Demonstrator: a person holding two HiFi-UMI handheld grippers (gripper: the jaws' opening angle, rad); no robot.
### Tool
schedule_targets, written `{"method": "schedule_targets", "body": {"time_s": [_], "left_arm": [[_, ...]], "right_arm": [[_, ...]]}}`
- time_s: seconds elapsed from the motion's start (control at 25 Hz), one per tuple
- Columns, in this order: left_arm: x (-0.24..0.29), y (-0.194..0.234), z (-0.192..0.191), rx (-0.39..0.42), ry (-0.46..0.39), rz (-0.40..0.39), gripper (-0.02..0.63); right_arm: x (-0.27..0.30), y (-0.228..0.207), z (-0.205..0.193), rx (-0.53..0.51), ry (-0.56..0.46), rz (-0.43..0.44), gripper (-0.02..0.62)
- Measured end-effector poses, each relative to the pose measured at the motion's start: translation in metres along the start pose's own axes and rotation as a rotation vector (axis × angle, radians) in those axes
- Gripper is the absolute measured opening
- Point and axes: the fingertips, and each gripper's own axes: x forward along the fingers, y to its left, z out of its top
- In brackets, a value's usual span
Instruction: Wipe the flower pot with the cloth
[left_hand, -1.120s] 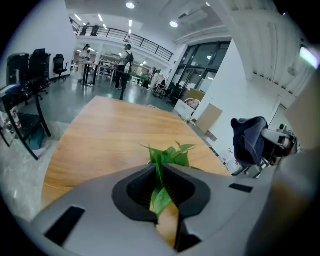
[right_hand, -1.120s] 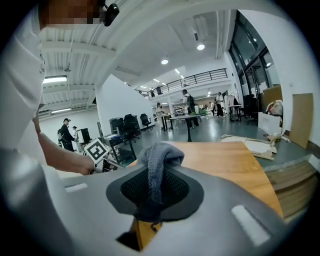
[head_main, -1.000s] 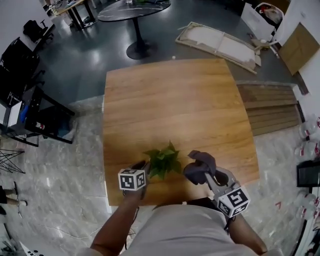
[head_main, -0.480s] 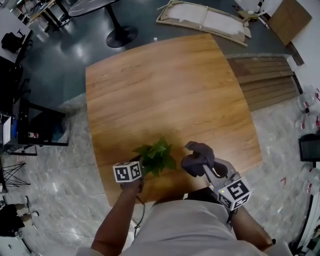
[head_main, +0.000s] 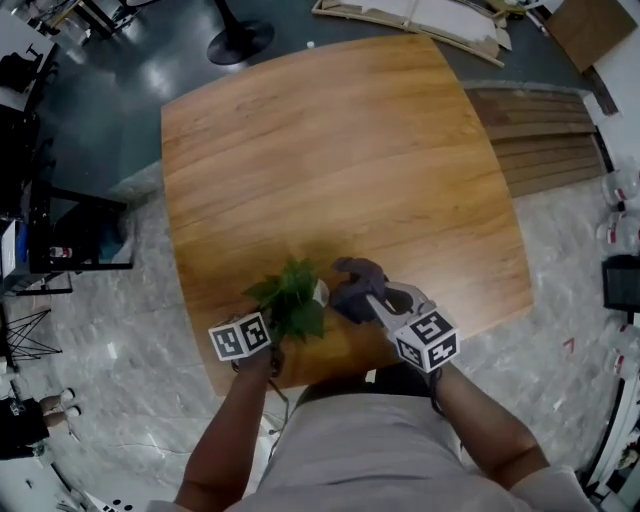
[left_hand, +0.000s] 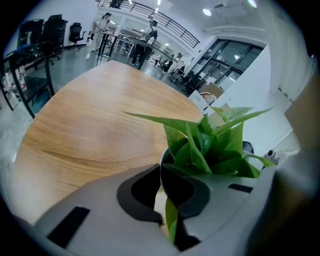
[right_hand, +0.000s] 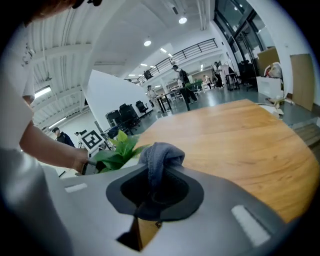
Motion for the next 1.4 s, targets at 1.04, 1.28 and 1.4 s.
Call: {"method": "schedule_targets", "body": {"time_s": [1.04, 1.28, 1.4], "left_arm": [[0.023, 0.029, -0.027, -0.231, -0.026, -0.081, 0.023], [0.025, 0.033, -0.033, -0.340, -0.020, -0.118, 0.025], [0.025, 0.034, -0.030, -0.340, -0.027, -0.121, 0.025]], "right_arm": [[0.094, 0.108, -0.041, 0.105, 0.102, 0.332, 0.041], [0.103, 0.122, -0.062, 0.013, 0.144, 0.418, 0.041], [0.105, 0.080, -0.082, 0.049, 0.189, 0.340, 0.040]]}}
